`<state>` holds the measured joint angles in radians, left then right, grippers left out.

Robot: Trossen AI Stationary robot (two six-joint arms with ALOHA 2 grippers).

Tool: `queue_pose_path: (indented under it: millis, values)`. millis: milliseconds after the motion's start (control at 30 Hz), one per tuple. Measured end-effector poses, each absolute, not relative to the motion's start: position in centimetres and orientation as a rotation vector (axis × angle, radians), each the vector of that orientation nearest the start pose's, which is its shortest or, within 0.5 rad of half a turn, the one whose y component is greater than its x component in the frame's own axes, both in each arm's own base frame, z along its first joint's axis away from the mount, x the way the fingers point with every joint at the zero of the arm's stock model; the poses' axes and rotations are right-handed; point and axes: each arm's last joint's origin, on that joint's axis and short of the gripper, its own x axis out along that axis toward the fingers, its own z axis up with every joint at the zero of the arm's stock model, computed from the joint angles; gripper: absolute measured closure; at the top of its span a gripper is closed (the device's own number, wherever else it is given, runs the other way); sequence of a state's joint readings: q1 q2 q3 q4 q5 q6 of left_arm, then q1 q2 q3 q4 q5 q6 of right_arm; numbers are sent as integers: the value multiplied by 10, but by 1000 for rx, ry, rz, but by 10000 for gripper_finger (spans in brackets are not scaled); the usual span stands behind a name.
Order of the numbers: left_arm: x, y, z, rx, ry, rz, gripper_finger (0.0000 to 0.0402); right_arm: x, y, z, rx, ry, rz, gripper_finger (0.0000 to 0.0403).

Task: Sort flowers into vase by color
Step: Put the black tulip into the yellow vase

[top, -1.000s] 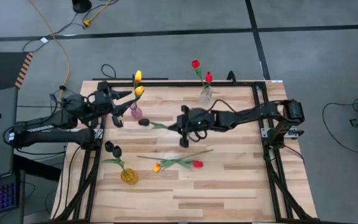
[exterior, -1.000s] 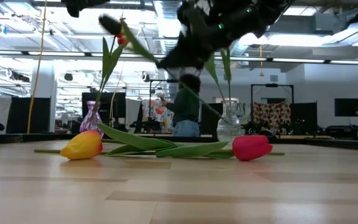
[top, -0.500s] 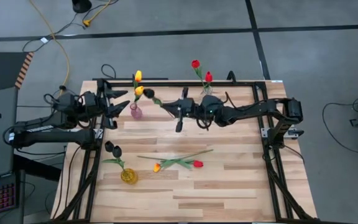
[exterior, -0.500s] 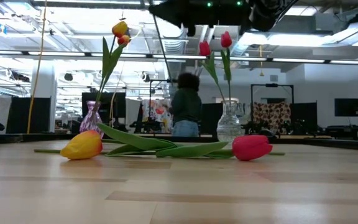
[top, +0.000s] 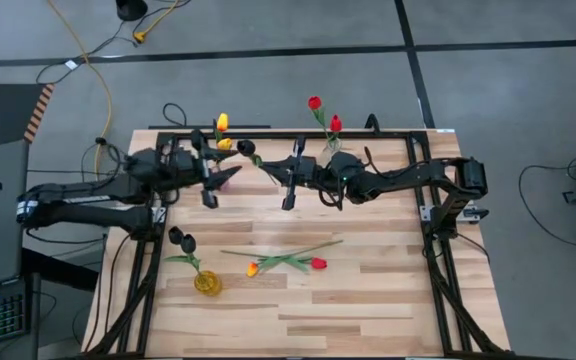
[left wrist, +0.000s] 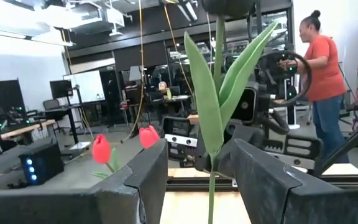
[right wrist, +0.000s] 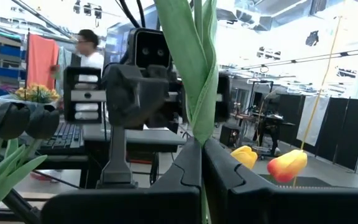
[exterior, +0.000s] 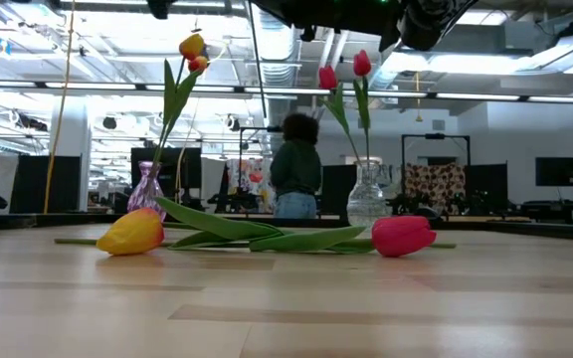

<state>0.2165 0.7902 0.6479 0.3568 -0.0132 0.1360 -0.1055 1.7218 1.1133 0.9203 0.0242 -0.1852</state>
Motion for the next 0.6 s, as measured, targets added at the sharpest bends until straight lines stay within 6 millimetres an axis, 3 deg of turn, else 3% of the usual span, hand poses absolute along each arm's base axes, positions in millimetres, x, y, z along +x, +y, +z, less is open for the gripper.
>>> queue_pose_path:
  millis: [267, 600]
  values:
    - [203, 45, 325, 155, -196, 243, 237, 385, -41, 303, -196, -299, -155, 374]
    - [219, 48, 320, 120, -239, 215, 237, 385, -39, 303, -201, -299, -150, 373]
